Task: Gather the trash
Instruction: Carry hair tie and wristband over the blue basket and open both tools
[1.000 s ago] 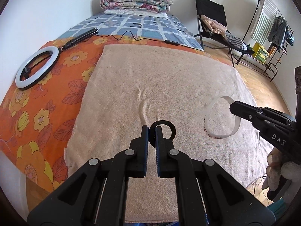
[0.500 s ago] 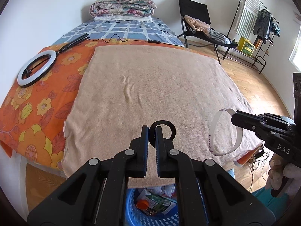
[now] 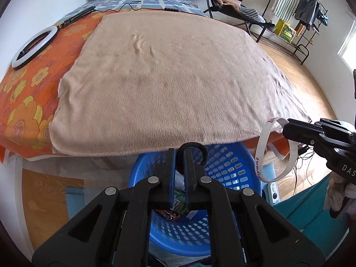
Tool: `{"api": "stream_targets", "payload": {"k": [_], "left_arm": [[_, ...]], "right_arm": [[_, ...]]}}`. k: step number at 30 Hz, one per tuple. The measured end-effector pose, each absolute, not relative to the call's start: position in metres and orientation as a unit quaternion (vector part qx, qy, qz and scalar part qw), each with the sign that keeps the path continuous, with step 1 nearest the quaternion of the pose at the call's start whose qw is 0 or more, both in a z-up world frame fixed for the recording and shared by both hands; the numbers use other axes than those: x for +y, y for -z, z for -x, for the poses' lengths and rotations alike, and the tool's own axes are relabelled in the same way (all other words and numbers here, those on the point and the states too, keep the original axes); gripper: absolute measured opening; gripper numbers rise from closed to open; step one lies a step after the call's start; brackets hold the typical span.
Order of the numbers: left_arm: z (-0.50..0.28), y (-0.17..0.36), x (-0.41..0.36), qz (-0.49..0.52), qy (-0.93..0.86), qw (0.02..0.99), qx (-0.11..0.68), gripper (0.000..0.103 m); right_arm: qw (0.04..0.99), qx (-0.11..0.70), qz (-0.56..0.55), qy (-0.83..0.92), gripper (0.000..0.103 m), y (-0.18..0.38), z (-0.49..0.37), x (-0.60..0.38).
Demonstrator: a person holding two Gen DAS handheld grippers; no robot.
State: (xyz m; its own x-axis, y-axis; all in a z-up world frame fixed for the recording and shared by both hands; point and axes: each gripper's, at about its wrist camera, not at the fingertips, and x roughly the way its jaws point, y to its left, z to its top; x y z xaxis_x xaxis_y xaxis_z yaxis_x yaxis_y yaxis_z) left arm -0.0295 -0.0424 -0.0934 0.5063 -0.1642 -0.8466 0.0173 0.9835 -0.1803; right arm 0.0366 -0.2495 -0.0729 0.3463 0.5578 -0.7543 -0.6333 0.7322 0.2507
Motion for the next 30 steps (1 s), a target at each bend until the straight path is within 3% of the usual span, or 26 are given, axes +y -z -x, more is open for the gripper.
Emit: {"api": "stream_targets", "payload": {"k": [30], "left_arm": [[0.04,0.146,-0.048,0.084,0.054,0.826,0.554,0.005]], "right_arm": [[0.773,0.527,0.053,-0.35,0.003,0.14,-0.011,-0.253]]}}
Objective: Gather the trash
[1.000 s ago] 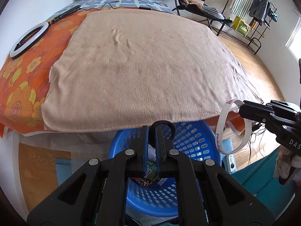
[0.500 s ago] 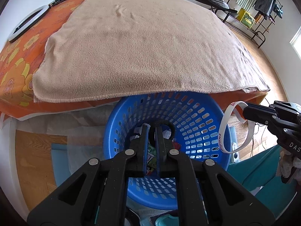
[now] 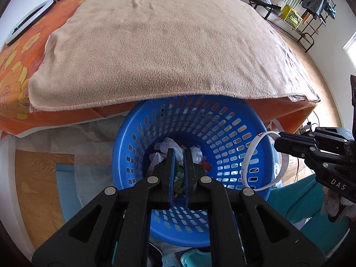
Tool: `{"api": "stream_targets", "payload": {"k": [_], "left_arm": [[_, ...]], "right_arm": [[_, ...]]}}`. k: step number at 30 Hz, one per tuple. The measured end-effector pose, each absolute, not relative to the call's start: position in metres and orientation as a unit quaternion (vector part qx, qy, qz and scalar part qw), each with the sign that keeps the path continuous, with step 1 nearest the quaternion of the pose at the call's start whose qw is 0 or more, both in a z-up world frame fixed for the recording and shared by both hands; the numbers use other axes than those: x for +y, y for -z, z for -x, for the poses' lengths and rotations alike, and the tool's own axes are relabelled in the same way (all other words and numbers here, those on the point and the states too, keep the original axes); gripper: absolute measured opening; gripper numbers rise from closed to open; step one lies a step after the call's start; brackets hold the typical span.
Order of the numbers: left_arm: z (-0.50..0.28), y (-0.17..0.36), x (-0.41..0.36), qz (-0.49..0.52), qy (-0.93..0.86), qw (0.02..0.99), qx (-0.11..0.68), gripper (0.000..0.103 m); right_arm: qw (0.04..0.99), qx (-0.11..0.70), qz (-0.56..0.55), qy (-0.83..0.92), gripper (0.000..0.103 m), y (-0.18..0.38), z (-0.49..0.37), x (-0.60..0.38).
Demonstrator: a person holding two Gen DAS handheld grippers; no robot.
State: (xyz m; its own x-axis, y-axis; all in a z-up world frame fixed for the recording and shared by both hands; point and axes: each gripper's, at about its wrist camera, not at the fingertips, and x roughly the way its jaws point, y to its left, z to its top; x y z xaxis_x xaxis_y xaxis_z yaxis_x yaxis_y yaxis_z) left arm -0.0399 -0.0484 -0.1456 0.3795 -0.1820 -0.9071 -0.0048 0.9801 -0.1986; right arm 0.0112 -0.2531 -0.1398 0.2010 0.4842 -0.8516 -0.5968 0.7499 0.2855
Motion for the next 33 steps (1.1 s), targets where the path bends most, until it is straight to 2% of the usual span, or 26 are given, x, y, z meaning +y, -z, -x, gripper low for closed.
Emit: {"api": "stream_targets", "payload": {"k": [1,3,5,11,12,13,14,15,20,24,27,28,33], "left_arm": [[0.04,0.146,-0.049,0.083,0.053,0.826,0.555,0.005],[0.04,0.147,-0.049,0.084,0.052,0.825,0.556,0.014],[0.04,0.146,-0.048,0.085,0.05,0.827,0.553,0.037],[0.041,0.145,-0.048,0.084,0.044,0.83,0.55,0.038],[0.041,0.145,-0.048,0.083,0.043,0.83,0.55,0.04],[0.041,0.144,-0.049,0.083,0.042,0.831,0.549,0.047],[0.041,0.143,-0.048,0.083,0.04,0.832,0.547,0.055],[0.042,0.143,-0.048,0.084,0.038,0.834,0.545,0.057],[0.041,0.137,-0.044,0.089,0.027,0.839,0.536,0.07],[0.039,0.133,-0.043,0.09,0.021,0.844,0.528,0.073],[0.039,0.13,-0.044,0.087,0.019,0.846,0.525,0.073],[0.038,0.129,-0.045,0.086,0.02,0.847,0.524,0.073],[0.035,0.119,-0.047,0.078,0.018,0.851,0.518,0.073]], "right_arm": [[0.773,0.528,0.052,-0.348,0.003,0.141,-0.012,-0.253],[0.771,0.533,0.048,-0.344,0.003,0.142,-0.013,-0.255],[0.768,0.54,0.04,-0.343,0.005,0.144,-0.015,-0.256],[0.762,0.552,0.037,-0.337,0.014,0.149,-0.016,-0.255],[0.762,0.553,0.038,-0.336,0.021,0.149,-0.016,-0.253],[0.762,0.553,0.038,-0.335,0.032,0.149,-0.016,-0.253],[0.763,0.552,0.039,-0.333,0.037,0.148,-0.016,-0.253],[0.764,0.552,0.039,-0.332,0.043,0.149,-0.016,-0.252],[0.765,0.556,0.037,-0.322,0.044,0.15,-0.019,-0.254],[0.766,0.561,0.037,-0.312,0.047,0.151,-0.021,-0.256],[0.775,0.554,0.04,-0.301,0.063,0.148,-0.021,-0.258],[0.779,0.55,0.04,-0.297,0.065,0.146,-0.021,-0.259],[0.795,0.537,0.042,-0.278,0.065,0.137,-0.026,-0.263]]}}
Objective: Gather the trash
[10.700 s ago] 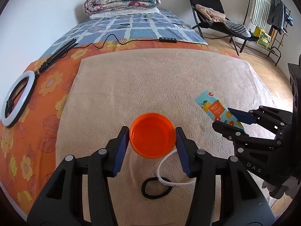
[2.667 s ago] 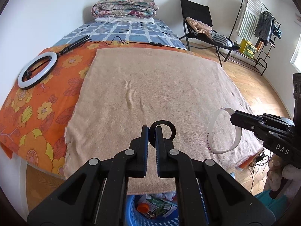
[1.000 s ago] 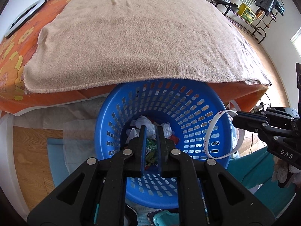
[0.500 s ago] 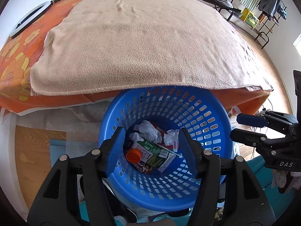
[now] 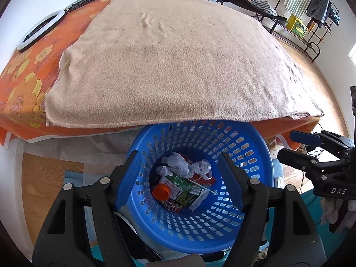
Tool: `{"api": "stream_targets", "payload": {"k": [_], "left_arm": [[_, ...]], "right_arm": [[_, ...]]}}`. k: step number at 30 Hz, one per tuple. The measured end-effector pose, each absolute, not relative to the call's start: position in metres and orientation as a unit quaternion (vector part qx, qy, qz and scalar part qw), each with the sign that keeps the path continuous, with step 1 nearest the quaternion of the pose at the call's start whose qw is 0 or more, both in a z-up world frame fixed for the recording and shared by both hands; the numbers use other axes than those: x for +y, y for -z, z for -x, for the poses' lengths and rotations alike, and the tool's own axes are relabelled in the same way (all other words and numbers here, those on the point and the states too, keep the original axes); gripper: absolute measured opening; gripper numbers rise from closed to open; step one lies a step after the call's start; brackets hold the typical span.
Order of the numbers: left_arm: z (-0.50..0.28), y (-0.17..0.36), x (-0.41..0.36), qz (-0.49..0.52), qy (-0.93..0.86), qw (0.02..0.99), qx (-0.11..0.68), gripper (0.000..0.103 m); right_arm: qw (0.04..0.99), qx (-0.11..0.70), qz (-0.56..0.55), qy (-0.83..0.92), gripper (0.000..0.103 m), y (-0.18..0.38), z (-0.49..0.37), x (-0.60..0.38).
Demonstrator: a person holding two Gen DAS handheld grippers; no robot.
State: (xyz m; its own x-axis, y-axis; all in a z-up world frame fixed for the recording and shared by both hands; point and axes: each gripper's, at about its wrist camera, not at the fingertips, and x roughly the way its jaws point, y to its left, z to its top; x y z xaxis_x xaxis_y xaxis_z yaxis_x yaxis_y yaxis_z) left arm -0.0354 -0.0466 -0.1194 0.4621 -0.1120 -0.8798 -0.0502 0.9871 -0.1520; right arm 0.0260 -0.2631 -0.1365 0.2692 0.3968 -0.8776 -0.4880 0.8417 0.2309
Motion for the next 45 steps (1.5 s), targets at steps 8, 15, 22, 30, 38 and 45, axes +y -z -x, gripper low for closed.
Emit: {"api": "stream_targets", "payload": {"k": [8,15,22,30,38,45], "left_arm": [[0.022,0.086,-0.049,0.074,0.022,0.869,0.488,0.073],[0.01,0.05,-0.044,0.068,0.021,0.888,0.455,0.08],[-0.003,0.014,-0.041,0.066,0.024,0.905,0.42,0.081],[-0.011,-0.022,-0.046,0.064,0.038,0.924,0.376,0.089],[-0.009,-0.036,-0.047,0.077,0.044,0.933,0.349,0.097],[-0.012,-0.033,-0.04,0.092,0.033,0.934,0.343,0.102]], "right_arm": [[0.817,0.513,0.037,-0.262,0.065,0.112,-0.038,-0.265],[0.834,0.482,0.041,-0.266,0.066,0.081,-0.051,-0.261],[0.849,0.453,0.036,-0.271,0.066,0.052,-0.071,-0.262],[0.865,0.414,0.017,-0.281,0.076,0.02,-0.086,-0.264],[0.886,0.372,0.003,-0.276,0.08,0.012,-0.09,-0.274],[0.88,0.385,-0.028,-0.275,0.08,0.022,-0.106,-0.279]]}}
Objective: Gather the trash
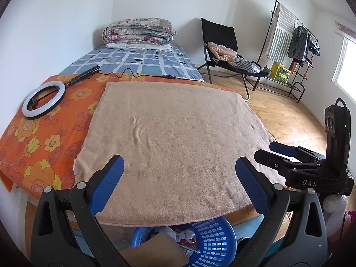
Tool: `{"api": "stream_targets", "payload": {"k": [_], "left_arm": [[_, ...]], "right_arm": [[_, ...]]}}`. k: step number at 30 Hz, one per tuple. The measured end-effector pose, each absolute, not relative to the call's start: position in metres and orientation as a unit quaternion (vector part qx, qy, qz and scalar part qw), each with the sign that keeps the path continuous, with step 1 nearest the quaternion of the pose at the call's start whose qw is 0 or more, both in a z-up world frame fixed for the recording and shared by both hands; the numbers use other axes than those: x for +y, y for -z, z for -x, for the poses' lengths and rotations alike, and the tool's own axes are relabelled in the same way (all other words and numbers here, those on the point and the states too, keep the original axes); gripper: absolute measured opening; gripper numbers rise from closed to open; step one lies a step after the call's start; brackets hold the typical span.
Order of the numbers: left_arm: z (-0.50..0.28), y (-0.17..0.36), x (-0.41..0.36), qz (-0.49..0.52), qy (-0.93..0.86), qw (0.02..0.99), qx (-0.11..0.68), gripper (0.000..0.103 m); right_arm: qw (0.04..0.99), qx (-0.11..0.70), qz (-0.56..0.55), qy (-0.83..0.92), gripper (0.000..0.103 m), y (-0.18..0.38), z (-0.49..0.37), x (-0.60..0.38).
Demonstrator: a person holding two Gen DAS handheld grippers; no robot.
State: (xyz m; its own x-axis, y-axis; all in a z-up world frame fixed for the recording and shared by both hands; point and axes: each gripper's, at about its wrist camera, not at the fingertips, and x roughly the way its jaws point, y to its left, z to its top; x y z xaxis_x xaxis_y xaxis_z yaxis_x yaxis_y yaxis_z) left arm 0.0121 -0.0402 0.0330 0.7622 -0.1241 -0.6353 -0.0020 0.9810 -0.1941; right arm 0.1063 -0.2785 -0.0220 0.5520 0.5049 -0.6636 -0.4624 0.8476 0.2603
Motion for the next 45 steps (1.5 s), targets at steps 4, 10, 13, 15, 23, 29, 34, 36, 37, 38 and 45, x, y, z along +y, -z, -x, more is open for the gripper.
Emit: {"api": "stream_targets", "payload": {"k": [4,10,13,15,23,29,34,36,37,38,45], "left_arm": [[-0.018,-0.03,-0.038,0.101,0.031,0.932,0.347,0.102],[-0.024,-0.025,-0.041,0.108,0.035,0.927,0.356,0.102],[-0.026,-0.022,-0.044,0.106,0.037,0.926,0.36,0.102],[-0.026,-0.021,-0.045,0.107,0.039,0.925,0.363,0.102],[-0.025,-0.019,-0.044,0.112,0.039,0.923,0.366,0.102],[-0.023,-0.018,-0.045,0.108,0.042,0.924,0.364,0.102],[-0.024,-0.018,-0.045,0.109,0.041,0.924,0.365,0.102],[-0.023,-0.018,-0.045,0.11,0.041,0.924,0.364,0.102],[-0.024,-0.018,-0.045,0.109,0.042,0.924,0.364,0.102],[-0.023,-0.018,-0.047,0.109,0.042,0.924,0.364,0.102],[-0.022,-0.018,-0.048,0.109,0.042,0.924,0.363,0.102]], "right_arm": [[0.885,0.378,-0.018,-0.272,0.08,0.024,-0.109,-0.275],[0.879,0.385,-0.025,-0.28,0.08,0.028,-0.114,-0.272],[0.878,0.386,-0.031,-0.281,0.08,0.027,-0.114,-0.275],[0.88,0.382,-0.033,-0.28,0.08,0.026,-0.113,-0.276],[0.879,0.384,-0.034,-0.28,0.08,0.027,-0.112,-0.28],[0.88,0.384,-0.033,-0.278,0.08,0.027,-0.112,-0.279],[0.878,0.388,-0.034,-0.278,0.08,0.027,-0.113,-0.279],[0.878,0.388,-0.035,-0.278,0.08,0.028,-0.112,-0.279],[0.878,0.389,-0.035,-0.278,0.08,0.028,-0.113,-0.279],[0.878,0.389,-0.035,-0.278,0.08,0.028,-0.113,-0.279],[0.879,0.388,-0.033,-0.277,0.08,0.028,-0.112,-0.278]]}}
